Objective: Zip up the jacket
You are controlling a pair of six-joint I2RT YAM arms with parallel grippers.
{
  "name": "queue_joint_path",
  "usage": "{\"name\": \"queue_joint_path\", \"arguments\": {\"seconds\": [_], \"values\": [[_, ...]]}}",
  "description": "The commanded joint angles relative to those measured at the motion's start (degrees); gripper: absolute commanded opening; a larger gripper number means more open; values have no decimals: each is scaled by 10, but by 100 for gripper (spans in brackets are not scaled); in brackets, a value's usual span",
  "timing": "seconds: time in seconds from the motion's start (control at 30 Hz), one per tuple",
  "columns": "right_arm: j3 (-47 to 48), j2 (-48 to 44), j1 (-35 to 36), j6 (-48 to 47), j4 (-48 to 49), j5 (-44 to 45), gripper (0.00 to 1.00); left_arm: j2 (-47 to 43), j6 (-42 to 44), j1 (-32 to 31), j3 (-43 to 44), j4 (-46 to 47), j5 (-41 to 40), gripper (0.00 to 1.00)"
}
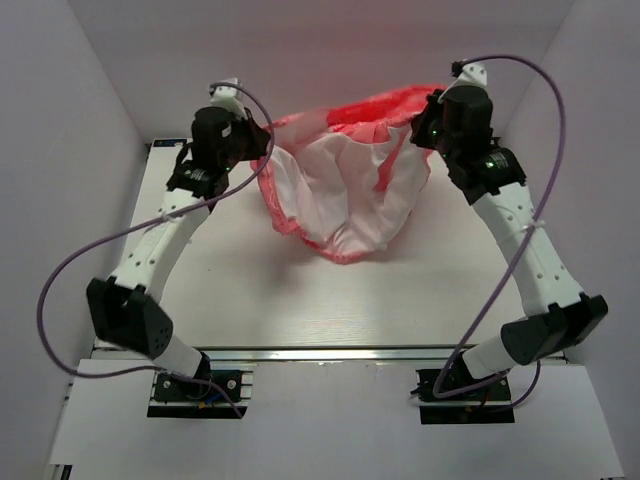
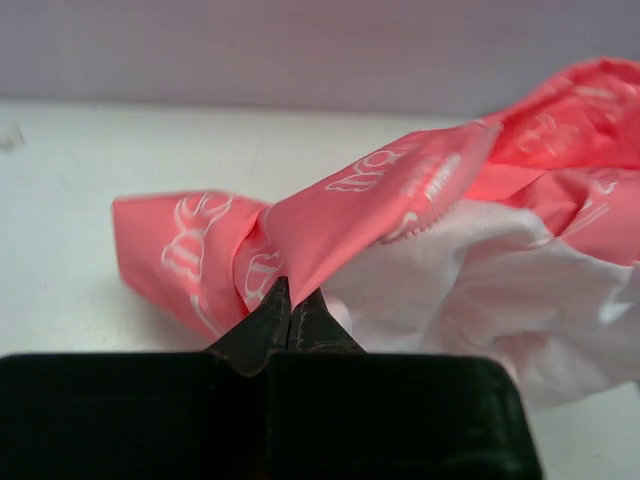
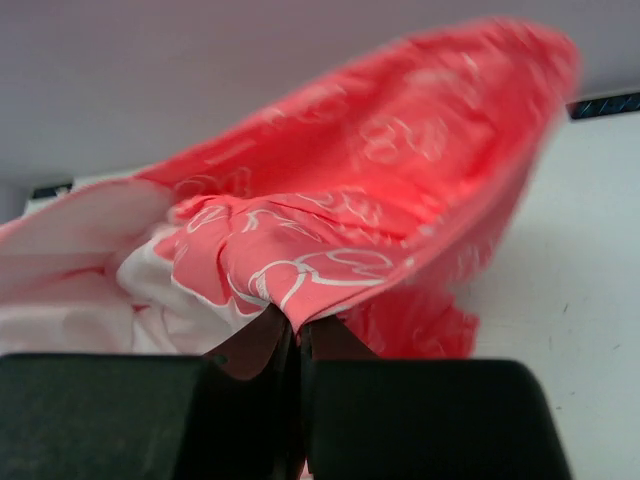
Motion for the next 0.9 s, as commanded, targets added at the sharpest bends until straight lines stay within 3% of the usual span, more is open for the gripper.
{"name": "queue_joint_path", "arguments": {"seconds": [0.0,0.13,0.3,0.43,0.6,0.73,0.77,0.83,0.87], "values": [[37,-61,11,-4,-5,51,0,-117,-9,0,-17,77,0,0],[54,-105,18,-16,4,60,0,-192,-28,0,-73,125,11,0],[98,-63,18,-41,4,125,0,-206,-26,0,-76,122,-15,0],[177,88,-12,-29,-56,107,0,-156,-49,0,-97,88,-51,0],[363,321,-81,5,-94,63,0,-60,-67,1,-71,59,-117,0],[352,397,-106,-12,-5,8,0,54,-69,6,14,11,-121,0],[332,403,-106,-25,15,-22,0,93,-68,7,27,12,-104,21],[322,430,-107,-50,22,-60,17,126,-58,7,50,25,-67,47],[331,446,-106,-55,11,-90,25,154,-55,7,54,30,-31,71]]}}
